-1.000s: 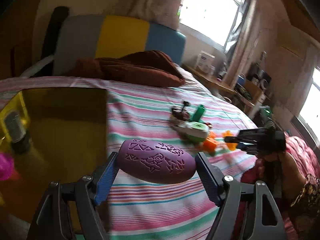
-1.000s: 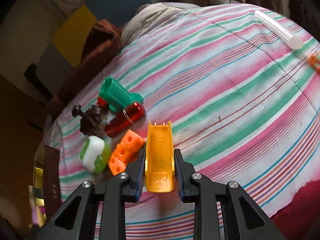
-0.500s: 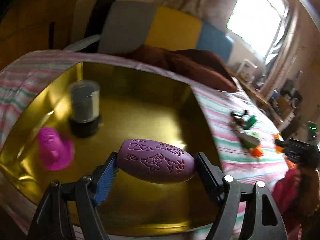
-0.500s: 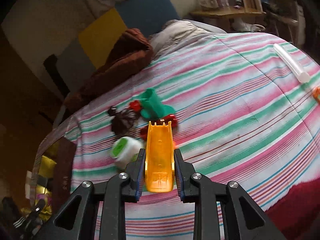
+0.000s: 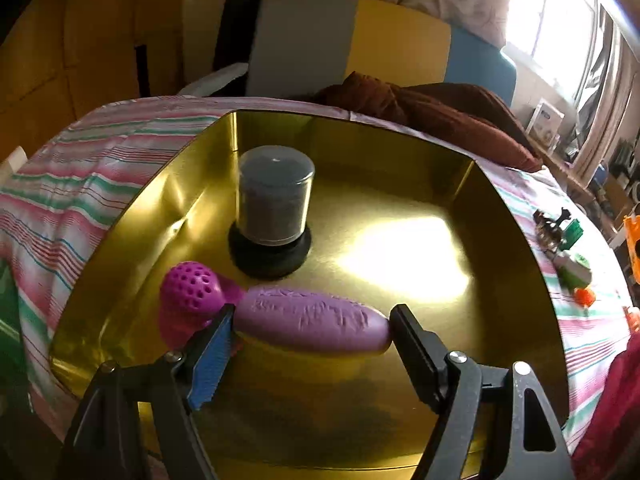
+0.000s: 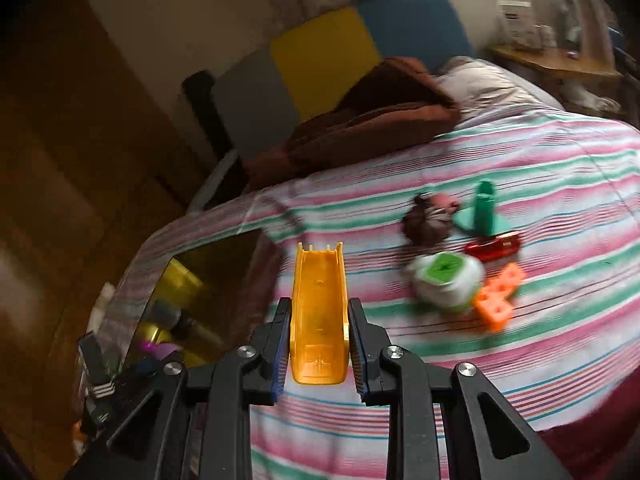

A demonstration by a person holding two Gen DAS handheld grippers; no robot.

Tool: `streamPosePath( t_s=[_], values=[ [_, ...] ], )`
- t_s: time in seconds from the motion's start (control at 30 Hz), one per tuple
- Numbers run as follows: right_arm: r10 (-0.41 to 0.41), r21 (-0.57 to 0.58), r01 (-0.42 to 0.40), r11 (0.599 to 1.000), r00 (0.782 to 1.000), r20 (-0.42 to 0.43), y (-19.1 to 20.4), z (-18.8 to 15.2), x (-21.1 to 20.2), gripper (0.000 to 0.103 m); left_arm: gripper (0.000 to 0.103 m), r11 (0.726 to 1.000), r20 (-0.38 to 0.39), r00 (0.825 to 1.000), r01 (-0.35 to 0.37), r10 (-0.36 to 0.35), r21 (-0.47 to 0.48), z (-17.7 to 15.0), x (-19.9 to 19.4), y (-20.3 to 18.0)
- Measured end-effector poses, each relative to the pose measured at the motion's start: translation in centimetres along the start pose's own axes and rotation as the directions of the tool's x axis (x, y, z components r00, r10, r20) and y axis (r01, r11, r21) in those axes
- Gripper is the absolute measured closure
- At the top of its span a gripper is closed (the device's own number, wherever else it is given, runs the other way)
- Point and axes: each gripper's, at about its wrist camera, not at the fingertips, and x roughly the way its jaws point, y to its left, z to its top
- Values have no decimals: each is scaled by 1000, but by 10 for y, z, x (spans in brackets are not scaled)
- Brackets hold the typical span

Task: Organize rigid objects
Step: 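Carry the purple egg into the gold tray with the left tool and release, then carry the orange slide piece into the gold tray with the right tool and release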

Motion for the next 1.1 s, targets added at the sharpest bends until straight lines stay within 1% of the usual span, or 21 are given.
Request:
streamPosePath(
  t_s=[0.13,0.2,0.33,0.4,0.5,0.6,0.83,0.97,1.1],
  values=[
    [35,-31,-37,999,999,-42,25,-11,16,76,25,999,-4,1000,-22,22,35,-3,-2,-3],
    [52,-40,-54,998,997,-63,35,-16,23,76,25,999,16,1000,-3,3,32,-6,-8,-3],
    [84,-69,-92,993,991,-101,56,-27,38,76,25,997,73,995,70,-67,-43,-7,-29,6],
    [101,-80,-111,991,988,-117,66,-30,44,76,25,994,93,993,86,-79,-73,-7,-36,10],
    [121,-101,-136,985,982,-143,81,-34,54,76,25,989,139,988,83,-66,-122,-10,-50,17],
    [133,-129,-157,979,976,-175,97,-39,65,76,25,988,177,984,54,-28,-143,-20,-65,18],
    [130,-196,-179,964,962,-240,132,-47,94,76,25,990,164,985,71,-51,-120,-28,-73,9],
    [115,-222,-180,958,954,-275,146,-48,112,76,25,991,170,985,54,-32,-122,-30,-76,7],
    [75,-251,-160,955,946,-317,158,-48,136,76,25,989,160,987,25,-2,-144,-31,-73,11]
  ],
)
